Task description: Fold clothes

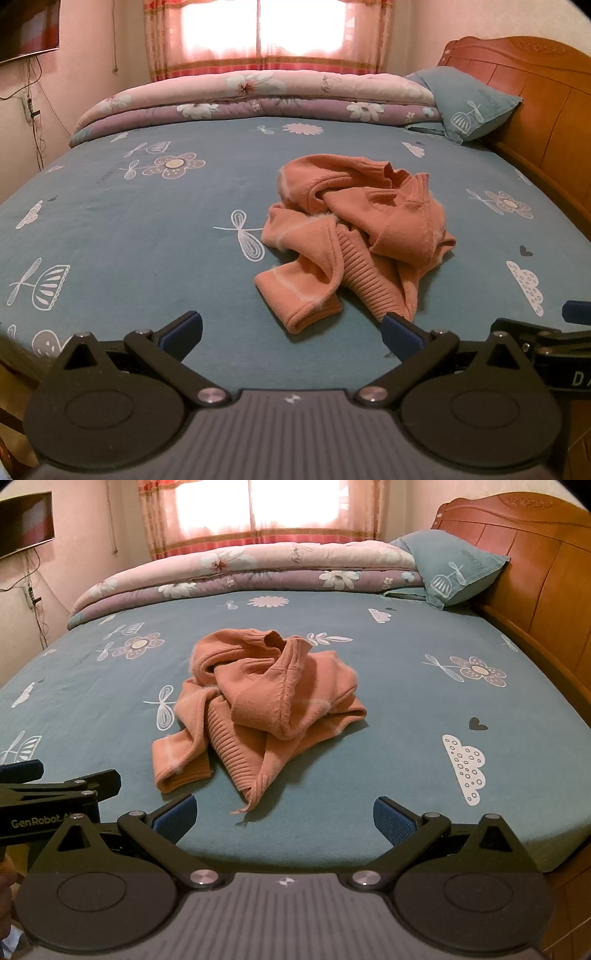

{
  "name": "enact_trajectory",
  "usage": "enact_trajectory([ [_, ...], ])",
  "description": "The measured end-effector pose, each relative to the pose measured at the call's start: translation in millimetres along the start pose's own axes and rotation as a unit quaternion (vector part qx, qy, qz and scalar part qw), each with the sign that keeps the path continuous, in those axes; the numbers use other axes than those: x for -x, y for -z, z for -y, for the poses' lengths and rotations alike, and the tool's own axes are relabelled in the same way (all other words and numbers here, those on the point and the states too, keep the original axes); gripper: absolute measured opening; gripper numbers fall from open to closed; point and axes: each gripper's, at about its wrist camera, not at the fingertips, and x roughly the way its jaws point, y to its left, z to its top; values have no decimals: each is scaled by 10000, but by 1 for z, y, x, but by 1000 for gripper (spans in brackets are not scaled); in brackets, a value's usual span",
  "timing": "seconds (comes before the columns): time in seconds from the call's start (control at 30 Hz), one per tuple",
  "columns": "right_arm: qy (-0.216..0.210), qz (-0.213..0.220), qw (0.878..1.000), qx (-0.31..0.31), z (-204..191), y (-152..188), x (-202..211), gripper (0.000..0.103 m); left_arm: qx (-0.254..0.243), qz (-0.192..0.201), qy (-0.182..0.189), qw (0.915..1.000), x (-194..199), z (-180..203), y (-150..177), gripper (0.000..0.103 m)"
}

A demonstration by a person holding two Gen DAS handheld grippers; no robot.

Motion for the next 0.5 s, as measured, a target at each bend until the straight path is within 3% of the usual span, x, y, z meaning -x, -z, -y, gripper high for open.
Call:
enact_trajectory([
  [0.5,-26,-20,10000,-32,0,0,-1,103,24,-17,17,10000,-2,-1,1,102],
])
